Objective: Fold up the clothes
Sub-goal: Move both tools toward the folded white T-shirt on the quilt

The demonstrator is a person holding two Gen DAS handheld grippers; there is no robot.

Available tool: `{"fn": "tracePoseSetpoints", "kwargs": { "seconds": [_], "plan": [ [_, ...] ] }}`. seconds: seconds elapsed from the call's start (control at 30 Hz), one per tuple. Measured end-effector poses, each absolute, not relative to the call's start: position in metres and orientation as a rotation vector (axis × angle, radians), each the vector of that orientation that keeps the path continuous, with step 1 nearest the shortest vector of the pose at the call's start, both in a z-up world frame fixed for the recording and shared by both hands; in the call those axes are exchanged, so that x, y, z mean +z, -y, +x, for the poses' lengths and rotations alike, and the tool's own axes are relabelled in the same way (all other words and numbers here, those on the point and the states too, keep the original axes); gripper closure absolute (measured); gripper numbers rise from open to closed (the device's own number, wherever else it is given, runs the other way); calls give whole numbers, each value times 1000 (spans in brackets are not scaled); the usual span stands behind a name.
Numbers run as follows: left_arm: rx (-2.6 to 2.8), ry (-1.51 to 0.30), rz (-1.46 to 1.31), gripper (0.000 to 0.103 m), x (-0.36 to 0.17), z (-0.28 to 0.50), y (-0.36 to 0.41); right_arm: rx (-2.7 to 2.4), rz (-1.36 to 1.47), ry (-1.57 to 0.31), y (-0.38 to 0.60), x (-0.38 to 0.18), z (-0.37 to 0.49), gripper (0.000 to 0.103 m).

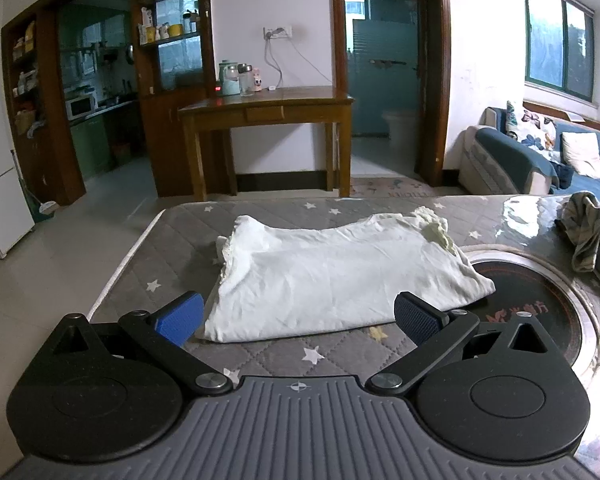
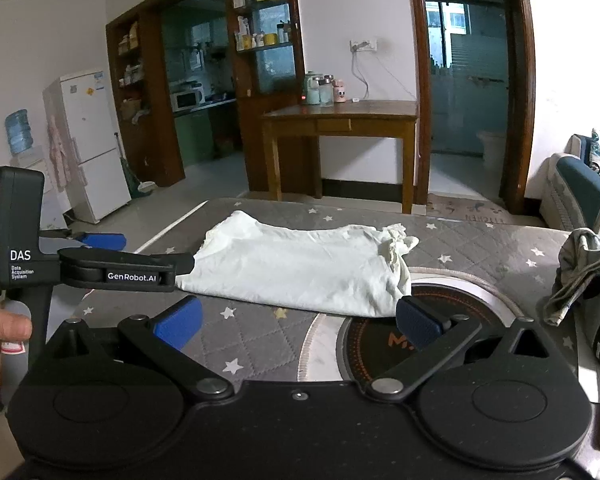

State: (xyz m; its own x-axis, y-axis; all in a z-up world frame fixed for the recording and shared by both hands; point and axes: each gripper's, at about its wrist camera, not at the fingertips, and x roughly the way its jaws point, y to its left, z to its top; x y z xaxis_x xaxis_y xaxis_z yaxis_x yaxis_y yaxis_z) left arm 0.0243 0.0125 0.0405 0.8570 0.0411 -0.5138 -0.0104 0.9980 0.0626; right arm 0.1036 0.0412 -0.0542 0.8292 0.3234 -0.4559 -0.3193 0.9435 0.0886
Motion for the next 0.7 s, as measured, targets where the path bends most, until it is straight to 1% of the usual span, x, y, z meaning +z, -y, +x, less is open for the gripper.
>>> {"fn": "tracePoseSetpoints", "kwargs": {
  "seconds": [0.4, 0.7],
  "plan": [
    [27, -542, 68, 0, 42, 24, -5, 342, 14, -487, -40, -56, 103, 0],
    [127, -552, 92, 0, 51, 16, 17, 303, 13, -509, -35, -64, 111, 0]
  ]
}}
